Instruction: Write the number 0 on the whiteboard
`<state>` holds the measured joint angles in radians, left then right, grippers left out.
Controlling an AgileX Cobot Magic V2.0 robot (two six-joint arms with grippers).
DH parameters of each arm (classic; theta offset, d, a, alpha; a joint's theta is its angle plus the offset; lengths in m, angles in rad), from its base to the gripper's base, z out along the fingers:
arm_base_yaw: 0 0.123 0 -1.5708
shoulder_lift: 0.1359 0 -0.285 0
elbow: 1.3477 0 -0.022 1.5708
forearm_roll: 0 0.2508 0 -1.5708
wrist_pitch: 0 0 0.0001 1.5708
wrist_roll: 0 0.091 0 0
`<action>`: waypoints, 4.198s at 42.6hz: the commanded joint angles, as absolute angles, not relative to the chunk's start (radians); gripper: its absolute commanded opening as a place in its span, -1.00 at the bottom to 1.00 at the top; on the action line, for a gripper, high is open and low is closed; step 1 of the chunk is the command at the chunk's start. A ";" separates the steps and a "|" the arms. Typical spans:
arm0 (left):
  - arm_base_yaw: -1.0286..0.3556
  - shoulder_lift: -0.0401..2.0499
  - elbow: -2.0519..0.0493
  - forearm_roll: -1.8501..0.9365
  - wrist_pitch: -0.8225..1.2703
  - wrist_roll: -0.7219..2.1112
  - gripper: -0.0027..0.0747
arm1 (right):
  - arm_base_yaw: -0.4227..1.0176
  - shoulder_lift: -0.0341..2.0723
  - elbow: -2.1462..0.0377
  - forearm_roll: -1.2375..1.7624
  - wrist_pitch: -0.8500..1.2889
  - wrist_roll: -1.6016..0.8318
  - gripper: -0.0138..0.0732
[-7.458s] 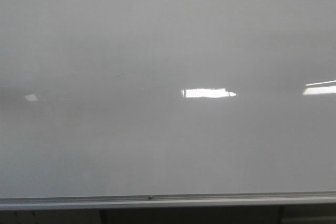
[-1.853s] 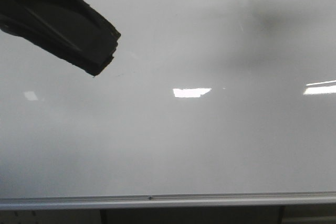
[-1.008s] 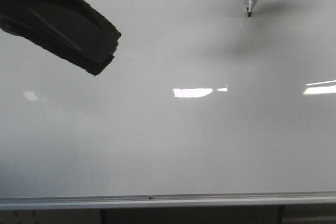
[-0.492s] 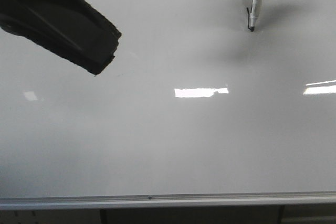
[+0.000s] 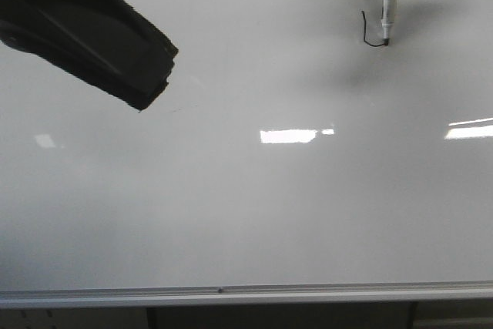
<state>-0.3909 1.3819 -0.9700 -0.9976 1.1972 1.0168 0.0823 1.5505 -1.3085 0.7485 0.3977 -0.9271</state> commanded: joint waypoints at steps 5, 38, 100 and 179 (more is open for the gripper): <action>-0.400 1.351 -1.000 -1.062 1.208 1.019 -0.98 | 0.081 1.517 -1.338 0.731 0.292 -0.937 -0.82; -0.400 1.351 -1.000 -1.062 1.203 1.019 -0.98 | 0.109 1.517 -1.339 0.793 0.162 -0.937 -0.82; -0.400 1.351 -1.000 -1.264 1.264 1.125 0.67 | 0.216 1.238 -1.076 1.361 1.111 -0.950 -0.82; -0.139 1.351 -1.000 -0.597 0.759 0.538 -0.98 | 0.229 0.871 -0.792 1.229 0.499 -0.991 -0.04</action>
